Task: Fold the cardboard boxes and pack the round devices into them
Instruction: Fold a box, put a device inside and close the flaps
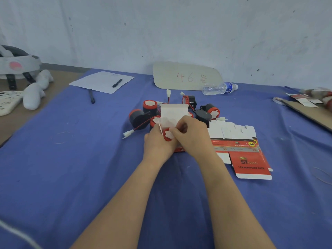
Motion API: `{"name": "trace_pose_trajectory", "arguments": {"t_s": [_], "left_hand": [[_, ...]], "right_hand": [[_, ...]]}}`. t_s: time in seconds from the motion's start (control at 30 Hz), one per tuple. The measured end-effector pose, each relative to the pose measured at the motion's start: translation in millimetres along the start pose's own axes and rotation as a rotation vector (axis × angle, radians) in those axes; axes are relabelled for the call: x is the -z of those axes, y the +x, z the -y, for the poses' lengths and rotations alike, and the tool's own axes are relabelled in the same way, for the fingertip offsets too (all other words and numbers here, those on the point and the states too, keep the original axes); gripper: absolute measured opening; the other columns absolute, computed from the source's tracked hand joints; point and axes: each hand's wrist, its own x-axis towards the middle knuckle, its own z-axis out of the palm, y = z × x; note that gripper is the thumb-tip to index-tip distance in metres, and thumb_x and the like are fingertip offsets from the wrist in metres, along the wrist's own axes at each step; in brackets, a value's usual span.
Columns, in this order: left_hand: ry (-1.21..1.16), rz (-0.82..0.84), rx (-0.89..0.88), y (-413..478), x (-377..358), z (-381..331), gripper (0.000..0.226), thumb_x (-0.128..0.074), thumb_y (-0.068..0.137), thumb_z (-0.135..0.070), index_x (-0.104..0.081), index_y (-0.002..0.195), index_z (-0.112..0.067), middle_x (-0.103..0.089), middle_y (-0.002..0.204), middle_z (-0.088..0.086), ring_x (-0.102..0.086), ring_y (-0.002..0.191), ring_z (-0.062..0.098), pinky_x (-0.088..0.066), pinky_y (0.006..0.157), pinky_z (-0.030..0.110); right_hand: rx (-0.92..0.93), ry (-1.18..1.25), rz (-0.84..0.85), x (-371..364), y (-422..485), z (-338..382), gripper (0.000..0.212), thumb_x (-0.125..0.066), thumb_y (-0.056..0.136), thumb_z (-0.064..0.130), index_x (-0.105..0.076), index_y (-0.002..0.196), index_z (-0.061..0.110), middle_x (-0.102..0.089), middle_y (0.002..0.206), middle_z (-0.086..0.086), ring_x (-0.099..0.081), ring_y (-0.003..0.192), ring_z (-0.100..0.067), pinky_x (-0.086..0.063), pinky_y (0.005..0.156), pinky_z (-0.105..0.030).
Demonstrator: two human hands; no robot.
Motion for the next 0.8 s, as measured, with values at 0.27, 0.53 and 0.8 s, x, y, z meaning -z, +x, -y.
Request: {"name": "trace_pose_trajectory", "arguments": {"t_s": [0.27, 0.53, 0.8], "left_hand": [[-0.024, -0.002, 0.007, 0.6, -0.8, 1.0, 0.043, -0.069, 0.079, -0.043, -0.052, 0.117, -0.03, -0.063, 0.119, -0.002, -0.052, 0.118, 0.026, -0.049, 0.095, 0.045], [-0.008, -0.008, 0.009, 2.5, -1.5, 3.4, 0.053, -0.069, 0.079, -0.045, -0.05, 0.125, -0.028, -0.061, 0.124, -0.002, -0.05, 0.122, 0.024, -0.049, 0.097, 0.044], [-0.027, -0.011, -0.007, 1.5, -1.2, 3.6, 0.05, -0.067, 0.08, -0.043, -0.051, 0.125, -0.026, -0.061, 0.122, -0.003, -0.05, 0.121, 0.025, -0.049, 0.095, 0.045]], "right_hand": [[-0.069, 0.029, -0.052, 4.6, 3.5, -7.2, 0.007, -0.061, 0.088, 0.017, -0.066, 0.093, 0.017, -0.063, 0.082, 0.006, -0.053, 0.068, 0.0, -0.036, 0.054, -0.004], [-0.063, -0.108, 0.028, 8.2, 3.9, -8.8, 0.013, -0.058, 0.084, 0.009, -0.07, 0.089, 0.013, -0.064, 0.09, 0.001, -0.056, 0.08, -0.011, -0.037, 0.059, -0.011], [-0.039, -0.08, 0.003, 5.5, 2.6, -6.8, 0.011, -0.064, 0.089, 0.027, -0.06, 0.085, 0.018, -0.061, 0.081, 0.002, -0.055, 0.076, -0.013, -0.041, 0.068, -0.023]]}}
